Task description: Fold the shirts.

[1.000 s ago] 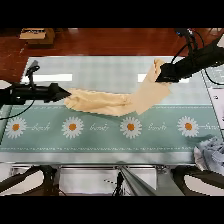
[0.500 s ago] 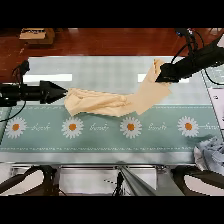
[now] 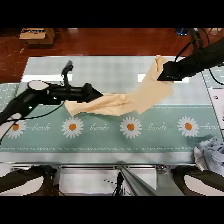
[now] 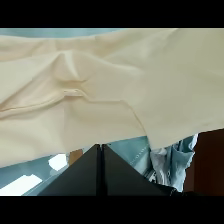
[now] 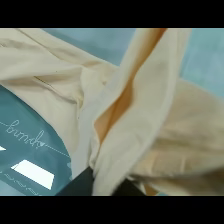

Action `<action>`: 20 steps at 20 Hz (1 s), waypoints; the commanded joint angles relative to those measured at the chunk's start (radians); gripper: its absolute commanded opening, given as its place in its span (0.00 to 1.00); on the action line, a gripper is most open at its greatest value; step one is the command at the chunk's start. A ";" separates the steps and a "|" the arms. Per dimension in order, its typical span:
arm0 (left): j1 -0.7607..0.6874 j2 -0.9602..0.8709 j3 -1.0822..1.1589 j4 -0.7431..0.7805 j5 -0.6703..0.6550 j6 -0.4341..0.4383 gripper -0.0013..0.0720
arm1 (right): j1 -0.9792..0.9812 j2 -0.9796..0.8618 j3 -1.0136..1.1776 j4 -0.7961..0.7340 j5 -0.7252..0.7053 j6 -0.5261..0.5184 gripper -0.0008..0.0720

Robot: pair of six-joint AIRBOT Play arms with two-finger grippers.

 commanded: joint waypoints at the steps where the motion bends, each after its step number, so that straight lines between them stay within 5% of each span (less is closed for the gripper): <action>1: -0.134 -0.090 0.000 -0.083 0.087 -0.008 0.05 | 0.000 0.071 0.001 0.002 -0.001 0.019 0.05; 10: -0.388 -0.277 0.051 -0.449 0.195 0.117 0.05 | 0.000 0.228 0.001 0.010 0.113 0.079 0.05; 14: -0.400 -0.324 0.153 -0.492 0.200 0.159 0.05 | 0.000 0.237 0.001 -0.029 0.122 0.087 0.05; 17: -0.264 -0.225 0.148 -0.360 0.170 0.164 0.04 | 0.000 0.236 0.000 -0.116 0.116 0.085 0.05; 20: -0.054 -0.068 0.148 -0.040 0.088 0.040 0.04 | 0.035 0.228 0.000 -0.121 0.094 0.076 0.05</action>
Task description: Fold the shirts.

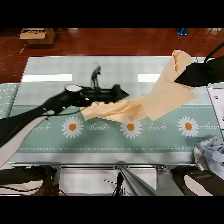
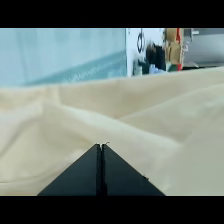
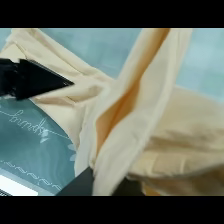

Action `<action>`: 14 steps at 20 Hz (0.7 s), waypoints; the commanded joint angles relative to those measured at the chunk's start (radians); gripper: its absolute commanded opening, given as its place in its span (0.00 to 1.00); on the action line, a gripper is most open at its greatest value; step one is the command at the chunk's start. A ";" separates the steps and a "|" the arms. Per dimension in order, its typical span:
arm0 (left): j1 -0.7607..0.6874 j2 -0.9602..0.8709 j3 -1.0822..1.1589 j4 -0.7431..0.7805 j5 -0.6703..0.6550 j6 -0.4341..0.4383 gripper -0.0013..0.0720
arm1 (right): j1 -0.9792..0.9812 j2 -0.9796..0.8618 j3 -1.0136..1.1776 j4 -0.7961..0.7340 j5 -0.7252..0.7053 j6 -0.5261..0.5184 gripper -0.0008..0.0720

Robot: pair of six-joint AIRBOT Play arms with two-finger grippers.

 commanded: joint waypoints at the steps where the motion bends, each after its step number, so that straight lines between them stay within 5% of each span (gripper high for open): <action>1: 0.232 0.173 0.007 0.347 -0.098 -0.117 0.04 | 0.068 -0.018 0.000 -0.050 -0.029 -0.005 0.05; 3: 0.399 0.298 0.008 0.466 -0.171 -0.155 0.05 | 0.176 -0.071 0.000 -0.078 -0.094 0.005 0.05; 8: 0.776 0.566 0.008 0.486 -0.348 -0.156 0.05 | 0.397 -0.322 0.000 -0.077 -0.418 0.079 0.05; 14: 0.953 0.710 0.007 0.487 -0.475 -0.177 0.05 | 0.586 -0.666 0.000 0.102 -0.627 0.109 0.05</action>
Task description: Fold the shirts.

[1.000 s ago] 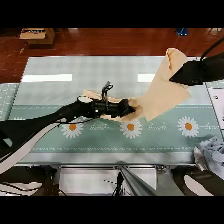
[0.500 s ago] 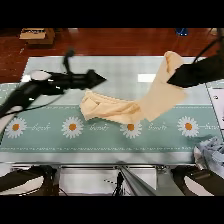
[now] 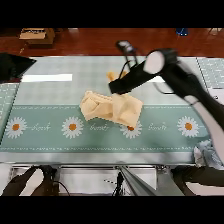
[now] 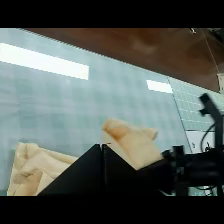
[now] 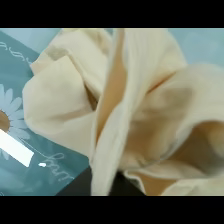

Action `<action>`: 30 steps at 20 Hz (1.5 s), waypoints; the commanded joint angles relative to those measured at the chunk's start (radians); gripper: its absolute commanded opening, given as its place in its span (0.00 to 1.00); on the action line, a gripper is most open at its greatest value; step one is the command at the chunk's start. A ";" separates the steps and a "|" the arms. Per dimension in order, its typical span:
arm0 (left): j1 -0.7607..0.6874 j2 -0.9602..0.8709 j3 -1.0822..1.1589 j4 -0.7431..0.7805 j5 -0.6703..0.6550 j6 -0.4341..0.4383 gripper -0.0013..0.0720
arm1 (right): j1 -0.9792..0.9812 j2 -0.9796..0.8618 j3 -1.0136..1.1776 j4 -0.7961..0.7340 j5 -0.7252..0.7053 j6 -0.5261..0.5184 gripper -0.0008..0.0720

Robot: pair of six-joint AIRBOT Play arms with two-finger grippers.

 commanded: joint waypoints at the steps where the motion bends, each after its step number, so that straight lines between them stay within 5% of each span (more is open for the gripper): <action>1: 0.073 0.066 0.001 0.013 -0.077 -0.013 0.05 | 0.114 -0.183 0.000 0.150 -0.161 0.013 0.05; 2: 0.067 0.066 0.000 0.014 -0.087 -0.013 0.05 | 0.138 -0.212 0.000 0.180 -0.198 0.013 0.06; 3: 0.058 0.065 0.000 0.014 -0.093 -0.013 0.05 | 0.156 -0.232 0.000 0.200 -0.237 0.013 0.24; 4: 0.050 0.064 0.000 0.018 -0.094 -0.013 0.05 | 0.169 -0.242 0.000 0.233 -0.279 0.013 0.54; 5: 0.038 0.064 0.000 0.029 -0.094 -0.013 0.05 | 0.169 -0.241 0.000 0.265 -0.312 0.012 0.69; 10: 0.004 0.058 0.000 0.120 -0.095 -0.013 0.05 | 0.042 -0.080 0.000 0.172 -0.247 0.004 0.70; 14: 0.004 0.043 0.000 0.131 -0.084 -0.012 0.05 | -0.159 0.116 0.000 -0.372 0.213 0.002 0.68; 16: 0.004 0.035 0.000 0.155 -0.084 -0.012 0.05 | -0.273 0.176 -0.053 -0.577 0.376 -0.053 0.59; 18: 0.004 0.032 0.000 0.177 -0.085 -0.012 0.05 | -0.416 0.242 -0.212 -0.420 0.352 -0.065 0.65; 20: 0.004 0.032 0.000 0.179 -0.085 -0.012 0.05 | -0.535 0.280 -0.417 -0.122 0.240 -0.064 0.83; 24: 0.004 0.032 0.000 0.179 -0.086 -0.012 0.05 | -0.561 0.279 -0.724 0.344 -0.054 -0.177 0.84; 30: 0.004 0.030 0.000 0.179 -0.087 -0.012 0.05 | -0.383 0.220 -0.800 0.525 -0.318 -0.206 0.84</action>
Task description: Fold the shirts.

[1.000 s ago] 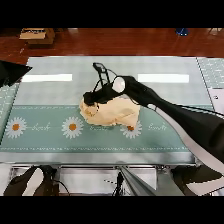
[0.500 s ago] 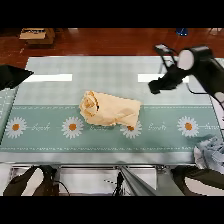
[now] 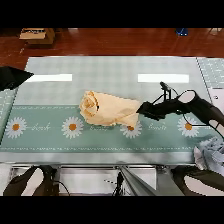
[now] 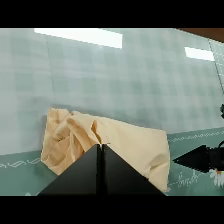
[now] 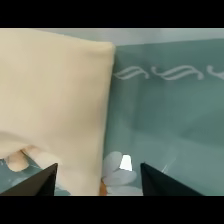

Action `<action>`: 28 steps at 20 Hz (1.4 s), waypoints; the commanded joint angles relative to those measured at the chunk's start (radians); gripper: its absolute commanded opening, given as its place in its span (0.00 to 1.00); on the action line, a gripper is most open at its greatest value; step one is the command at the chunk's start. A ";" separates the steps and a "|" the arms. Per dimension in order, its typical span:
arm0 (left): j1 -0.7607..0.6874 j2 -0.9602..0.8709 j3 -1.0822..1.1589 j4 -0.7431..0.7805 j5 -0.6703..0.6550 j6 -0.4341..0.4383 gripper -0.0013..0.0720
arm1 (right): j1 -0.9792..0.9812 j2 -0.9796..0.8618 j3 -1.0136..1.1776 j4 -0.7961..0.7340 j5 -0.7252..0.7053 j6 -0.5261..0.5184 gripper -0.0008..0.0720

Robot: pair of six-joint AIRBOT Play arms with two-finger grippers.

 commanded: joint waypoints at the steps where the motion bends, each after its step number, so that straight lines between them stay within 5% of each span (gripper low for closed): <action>1: 0.000 -0.001 0.000 0.001 0.000 0.000 0.05 | 0.090 -0.055 -0.042 0.149 -0.160 -0.020 0.84; 3: 0.000 -0.001 0.000 0.001 0.000 0.000 0.05 | 0.136 -0.091 -0.042 0.222 -0.219 -0.051 0.83; 4: 0.000 -0.001 0.000 0.002 0.000 0.000 0.05 | 0.151 -0.097 -0.040 0.272 -0.243 -0.093 0.72; 6: 0.000 -0.001 0.000 0.002 0.000 0.000 0.05 | 0.157 -0.092 -0.026 0.369 -0.234 -0.201 0.17; 7: 0.000 -0.001 0.000 0.002 0.000 0.000 0.05 | 0.143 -0.083 0.002 0.380 -0.191 -0.238 0.05; 10: 0.000 -0.003 0.000 0.026 0.008 0.000 0.05 | 0.060 0.013 0.132 0.299 -0.001 -0.297 0.05; 17: -0.001 -0.106 0.000 0.064 0.056 0.001 0.05 | -0.291 0.310 0.513 -0.144 0.434 0.043 0.05; 22: -0.001 -0.215 0.000 0.064 0.108 0.042 0.05 | -0.611 0.417 0.632 -0.342 0.756 0.063 0.05; 28: -0.001 -0.363 0.001 0.063 0.199 0.052 0.05 | -0.905 0.449 0.634 -0.625 0.961 0.051 0.05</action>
